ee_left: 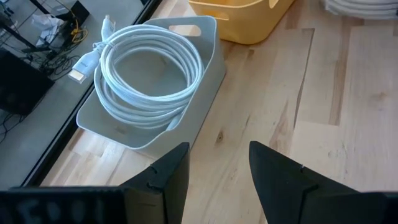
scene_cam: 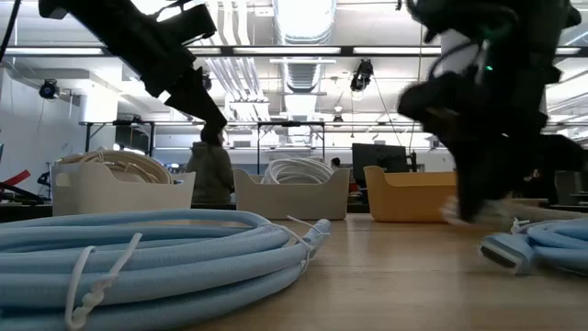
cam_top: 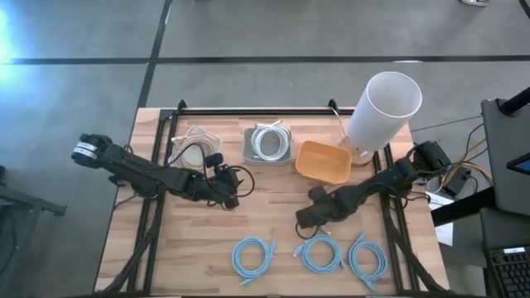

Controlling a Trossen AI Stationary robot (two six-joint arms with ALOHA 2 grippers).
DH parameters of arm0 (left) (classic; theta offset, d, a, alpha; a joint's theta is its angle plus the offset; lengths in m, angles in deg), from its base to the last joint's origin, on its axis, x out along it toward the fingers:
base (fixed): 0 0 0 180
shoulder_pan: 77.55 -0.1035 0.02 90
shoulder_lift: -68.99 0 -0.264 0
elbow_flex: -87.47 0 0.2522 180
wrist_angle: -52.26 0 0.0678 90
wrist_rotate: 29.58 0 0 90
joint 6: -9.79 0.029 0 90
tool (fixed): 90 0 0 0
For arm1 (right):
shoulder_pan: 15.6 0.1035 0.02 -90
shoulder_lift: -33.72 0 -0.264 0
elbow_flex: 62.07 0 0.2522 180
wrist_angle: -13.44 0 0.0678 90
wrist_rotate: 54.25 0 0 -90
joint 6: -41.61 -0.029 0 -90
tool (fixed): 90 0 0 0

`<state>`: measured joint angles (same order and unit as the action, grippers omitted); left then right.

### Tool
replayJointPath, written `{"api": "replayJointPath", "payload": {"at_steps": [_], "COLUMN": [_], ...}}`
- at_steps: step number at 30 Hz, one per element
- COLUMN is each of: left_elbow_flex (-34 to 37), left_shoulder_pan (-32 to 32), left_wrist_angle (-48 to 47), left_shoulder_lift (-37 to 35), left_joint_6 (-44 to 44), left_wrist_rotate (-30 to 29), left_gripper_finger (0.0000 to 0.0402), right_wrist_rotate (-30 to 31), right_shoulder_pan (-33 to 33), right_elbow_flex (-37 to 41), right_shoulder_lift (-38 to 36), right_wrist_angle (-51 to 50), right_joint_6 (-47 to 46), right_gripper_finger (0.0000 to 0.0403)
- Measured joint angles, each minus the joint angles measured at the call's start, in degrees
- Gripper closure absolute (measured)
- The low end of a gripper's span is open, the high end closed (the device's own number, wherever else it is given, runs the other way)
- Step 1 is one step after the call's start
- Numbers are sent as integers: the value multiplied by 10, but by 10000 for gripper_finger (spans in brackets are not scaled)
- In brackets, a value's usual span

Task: Sort HDMI cables
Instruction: Put the brown HDMI cable into the white bin

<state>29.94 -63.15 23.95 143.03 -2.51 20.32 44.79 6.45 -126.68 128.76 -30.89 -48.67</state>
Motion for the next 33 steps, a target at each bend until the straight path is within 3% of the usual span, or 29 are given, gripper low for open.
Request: {"api": "replayJointPath", "payload": {"at_steps": [8, 19, 25, 33], "left_elbow_flex": [0, 0, 0, 0], "left_shoulder_pan": [0, 0, 0, 0], "left_wrist_angle": [0, 0, 27, 206], "left_shoulder_lift": [0, 0, 0, 0], "left_joint_6": [-1, 1, -24, 53], "left_wrist_rotate": [0, 7, 67, 203], "left_gripper_finger": [229, 229, 229, 229], "right_wrist_rotate": [51, 158, 260, 255], "right_shoulder_pan": [6, 0, -19, -45], "right_elbow_flex": [-81, -195, -191, -143], "right_shoulder_lift": [0, -2, -2, 4], "right_wrist_angle": [44, 47, 58, 129], "right_joint_6": [207, 622, 660, 717], "right_gripper_finger": [366, 365, 365, 365]}}
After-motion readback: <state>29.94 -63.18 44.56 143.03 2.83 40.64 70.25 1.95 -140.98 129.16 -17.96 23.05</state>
